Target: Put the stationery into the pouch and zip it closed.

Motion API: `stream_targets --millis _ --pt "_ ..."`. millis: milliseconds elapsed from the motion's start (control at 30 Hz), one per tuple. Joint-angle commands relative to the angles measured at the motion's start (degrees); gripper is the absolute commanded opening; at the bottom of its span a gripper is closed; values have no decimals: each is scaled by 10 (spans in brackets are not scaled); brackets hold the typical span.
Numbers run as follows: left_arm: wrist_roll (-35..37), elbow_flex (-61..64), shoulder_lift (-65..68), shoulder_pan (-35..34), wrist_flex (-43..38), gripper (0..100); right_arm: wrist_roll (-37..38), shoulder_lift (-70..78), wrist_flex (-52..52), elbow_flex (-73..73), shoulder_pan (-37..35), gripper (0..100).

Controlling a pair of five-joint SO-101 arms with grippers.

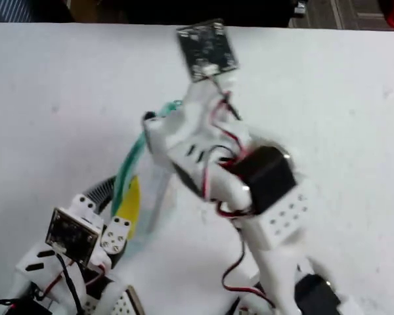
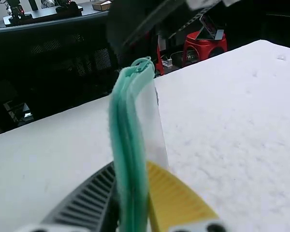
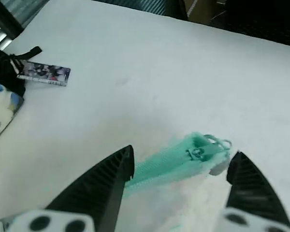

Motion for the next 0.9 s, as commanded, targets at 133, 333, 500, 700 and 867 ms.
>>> stream_targets --millis 133,333,500,700,867 --pt "-7 -26 1 -4 6 20 -36 118 73 -82 -19 357" --pt "-7 -26 1 -3 6 20 -38 179 123 -126 -18 357" --pt "-7 -26 1 -3 6 20 -37 198 122 -130 -26 338" --pt "-7 -26 1 -3 6 20 7 198 124 -107 -26 225" --pt "-7 -26 1 -3 5 20 13 203 122 -60 -25 222"
